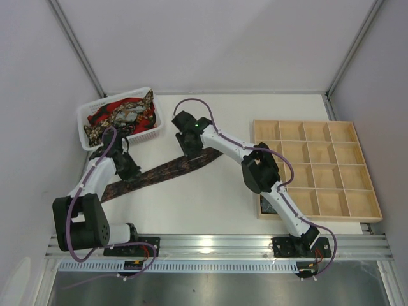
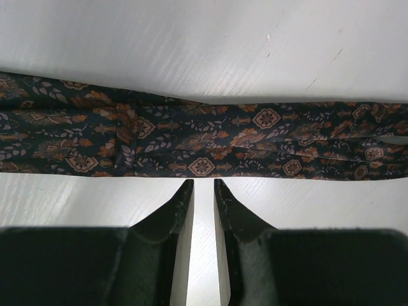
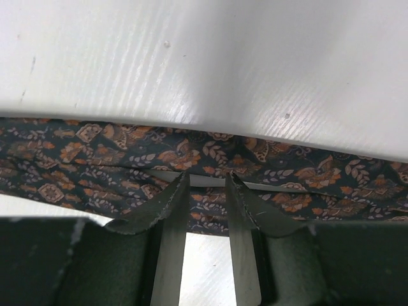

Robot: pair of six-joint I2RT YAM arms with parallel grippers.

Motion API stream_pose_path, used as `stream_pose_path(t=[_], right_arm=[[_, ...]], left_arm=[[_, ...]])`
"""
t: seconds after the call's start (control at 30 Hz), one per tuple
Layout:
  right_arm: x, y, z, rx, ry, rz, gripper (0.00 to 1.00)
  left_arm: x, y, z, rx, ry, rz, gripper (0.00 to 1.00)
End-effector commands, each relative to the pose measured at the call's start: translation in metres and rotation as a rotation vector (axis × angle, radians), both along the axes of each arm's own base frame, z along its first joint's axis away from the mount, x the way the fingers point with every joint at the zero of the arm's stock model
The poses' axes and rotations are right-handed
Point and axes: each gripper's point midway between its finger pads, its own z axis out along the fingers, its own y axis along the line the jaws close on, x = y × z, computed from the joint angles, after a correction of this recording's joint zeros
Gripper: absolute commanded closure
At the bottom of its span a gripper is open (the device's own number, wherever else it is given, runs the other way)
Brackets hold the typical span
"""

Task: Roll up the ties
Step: Flatten the tie

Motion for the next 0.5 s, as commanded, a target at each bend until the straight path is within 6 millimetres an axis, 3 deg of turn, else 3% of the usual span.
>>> stream_pose_path(t=[0.0, 0.23, 0.33, 0.47], right_arm=[[0.014, 0.000, -0.004, -0.031, -0.059, -0.006, 0.66], [0.015, -0.005, -0.033, -0.093, -0.048, 0.004, 0.68], [0.015, -0.009, -0.043, -0.115, -0.038, -0.002, 0.76], [0.014, -0.010, -0.042, -0.120, -0.040, -0.008, 0.87]], left_arm=[[0.000, 0.007, 0.006, 0.029, -0.031, 0.000, 0.76], [-0.001, 0.013, 0.009, 0.030, -0.040, 0.019, 0.76], [-0.004, 0.019, 0.007, 0.030, -0.035, 0.046, 0.76], [-0.008, 0.029, 0.004, 0.024, -0.029, 0.089, 0.76]])
